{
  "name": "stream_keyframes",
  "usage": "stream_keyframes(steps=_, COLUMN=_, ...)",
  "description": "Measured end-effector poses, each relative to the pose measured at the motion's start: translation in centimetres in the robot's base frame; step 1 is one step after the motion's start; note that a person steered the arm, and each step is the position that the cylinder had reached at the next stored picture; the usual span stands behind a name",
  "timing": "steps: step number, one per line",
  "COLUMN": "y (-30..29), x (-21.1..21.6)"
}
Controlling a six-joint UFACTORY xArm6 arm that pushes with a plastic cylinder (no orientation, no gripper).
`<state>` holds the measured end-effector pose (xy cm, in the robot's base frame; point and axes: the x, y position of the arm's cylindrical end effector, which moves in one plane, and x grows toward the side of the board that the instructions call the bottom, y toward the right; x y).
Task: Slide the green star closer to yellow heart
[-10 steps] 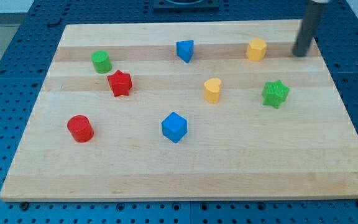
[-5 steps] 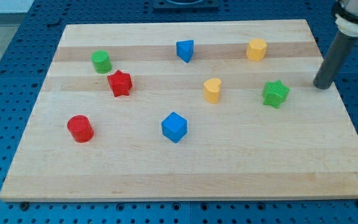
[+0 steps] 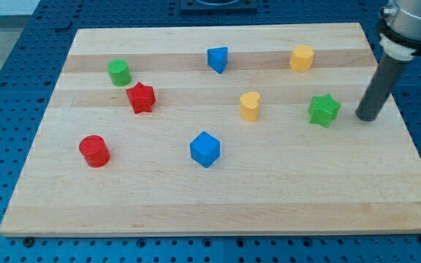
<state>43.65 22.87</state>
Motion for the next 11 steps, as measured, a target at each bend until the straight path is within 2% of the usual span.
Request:
stream_keyframes(steps=2, y=-5.1, x=-1.7)
stream_keyframes(steps=4, y=-4.6, x=4.3)
stream_keyframes(steps=6, y=-5.0, x=5.0)
stream_keyframes(steps=8, y=-8.1, x=5.0)
stream_keyframes(steps=9, y=-8.5, x=4.4)
stream_keyframes(steps=10, y=-9.7, x=0.5)
stream_keyframes(steps=11, y=-9.7, x=-0.3)
